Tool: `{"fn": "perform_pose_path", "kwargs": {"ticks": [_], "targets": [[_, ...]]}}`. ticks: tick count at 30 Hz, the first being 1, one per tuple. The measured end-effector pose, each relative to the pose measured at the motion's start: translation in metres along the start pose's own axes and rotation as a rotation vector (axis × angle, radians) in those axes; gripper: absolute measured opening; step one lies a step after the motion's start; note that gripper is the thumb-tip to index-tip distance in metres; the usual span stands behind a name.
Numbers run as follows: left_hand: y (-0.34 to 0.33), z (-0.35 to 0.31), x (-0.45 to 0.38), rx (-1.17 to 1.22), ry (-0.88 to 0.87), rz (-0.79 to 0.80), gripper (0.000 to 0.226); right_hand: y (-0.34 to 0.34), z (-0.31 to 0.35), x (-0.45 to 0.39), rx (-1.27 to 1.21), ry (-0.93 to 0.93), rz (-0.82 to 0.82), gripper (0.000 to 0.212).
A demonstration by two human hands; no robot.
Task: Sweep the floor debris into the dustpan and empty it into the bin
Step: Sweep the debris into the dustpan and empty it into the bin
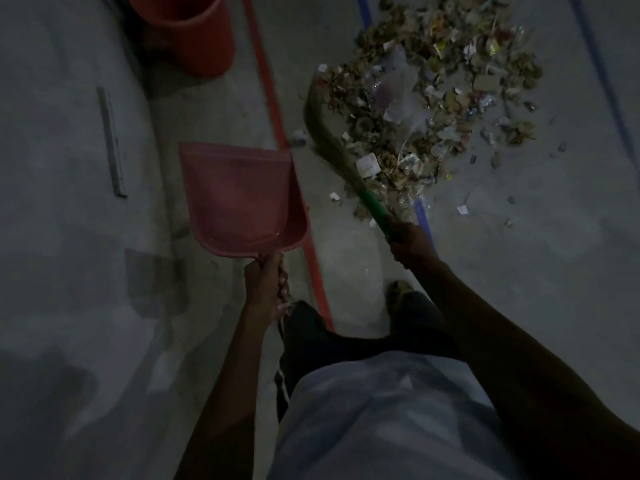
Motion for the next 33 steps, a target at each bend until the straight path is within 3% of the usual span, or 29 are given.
{"fn": "perform_pose_path", "kwargs": {"ticks": [11,18,27,33], "targets": [[-0.143,0.104,0.023,0.333,0.068,-0.276,0.035,0.032,-0.112,-0.054,0.234,0.155,0.319,0.049],[-0.249,0.164,-0.007,0.446,0.123,-0.315,0.031,0.011,-0.179,-0.118,0.405,0.259,0.420,0.046],[-0.309,0.231,-0.110,0.412,0.164,-0.295,0.039,-0.081,-0.243,-0.228,0.620,0.442,0.421,0.033],[-0.325,0.261,-0.152,0.388,0.165,-0.316,0.035,-0.062,-0.324,-0.290,0.703,0.279,0.335,0.049]]}}
Point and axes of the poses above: each hand's wrist, its own x-axis away from the middle knuckle, its own y-axis out of the back of the hand, z = x × y, the point moved 10 cm from there along -x, towards the middle knuckle, and after that the axes turned 3 degrees about -x, right-handed, at the moved point
